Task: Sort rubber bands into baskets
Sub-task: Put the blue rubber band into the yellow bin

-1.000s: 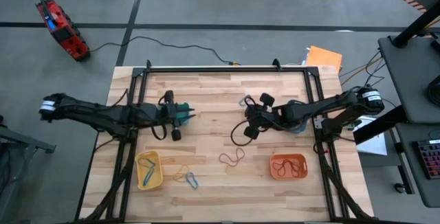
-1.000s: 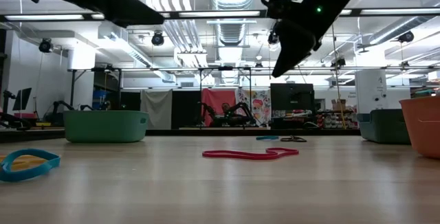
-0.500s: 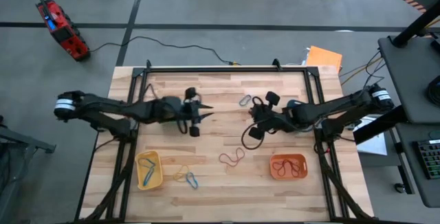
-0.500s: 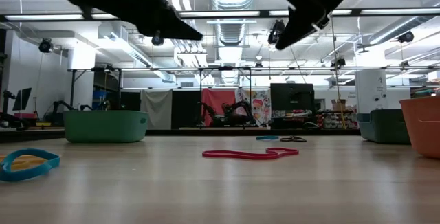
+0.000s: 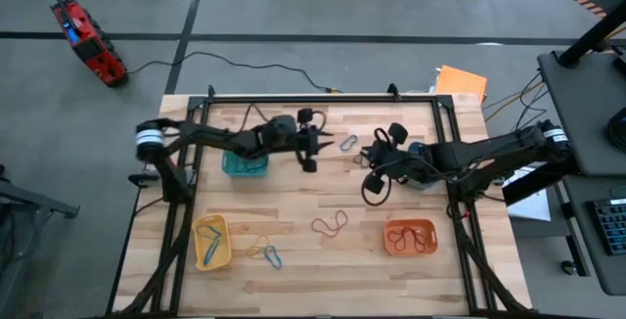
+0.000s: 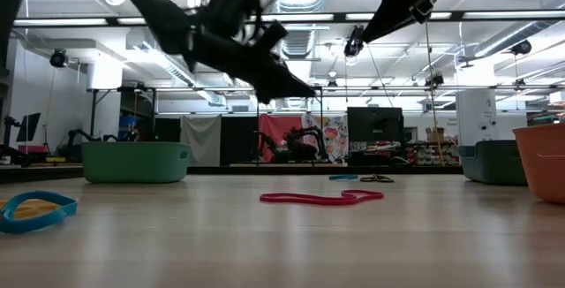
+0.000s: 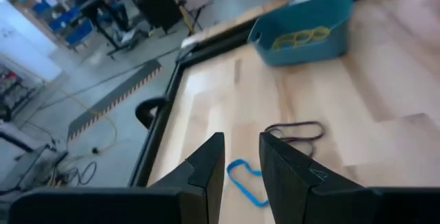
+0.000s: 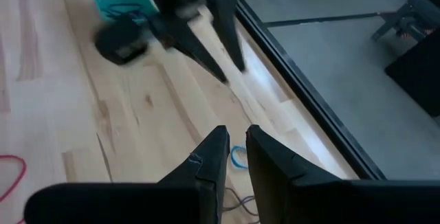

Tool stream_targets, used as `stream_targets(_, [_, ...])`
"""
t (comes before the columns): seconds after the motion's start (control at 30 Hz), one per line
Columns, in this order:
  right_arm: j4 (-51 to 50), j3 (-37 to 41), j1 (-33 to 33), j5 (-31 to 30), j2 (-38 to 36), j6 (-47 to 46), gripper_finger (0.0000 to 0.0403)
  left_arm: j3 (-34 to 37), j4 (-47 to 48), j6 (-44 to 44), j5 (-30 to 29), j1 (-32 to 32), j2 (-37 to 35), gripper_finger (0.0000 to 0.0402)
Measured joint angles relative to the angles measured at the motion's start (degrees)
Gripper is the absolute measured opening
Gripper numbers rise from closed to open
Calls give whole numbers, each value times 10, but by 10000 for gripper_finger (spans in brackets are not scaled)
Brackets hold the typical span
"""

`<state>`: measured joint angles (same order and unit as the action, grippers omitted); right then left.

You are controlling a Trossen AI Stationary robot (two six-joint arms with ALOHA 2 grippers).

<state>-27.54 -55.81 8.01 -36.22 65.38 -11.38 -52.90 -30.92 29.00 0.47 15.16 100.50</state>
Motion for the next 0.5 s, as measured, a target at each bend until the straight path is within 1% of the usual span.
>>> stream_targets(0.13, [2, 7, 0, 0, -3, -5, 48, -42, 2, -5, 12, 7, 56, 77])
stream_targets(0.3, [0, 20, 0, 0, -4, -6, 48, -79, 12, -18, 22, 12, 98, 77])
stream_targets(0.4, [-1, 24, 0, 1, -4, -13, 48, -104, 50, -33, 21, 19, 121, 77])
stream_targets(0.5, [0, 25, 0, 1, -4, -19, 48, -142, 110, -66, 21, 24, 148, 77])
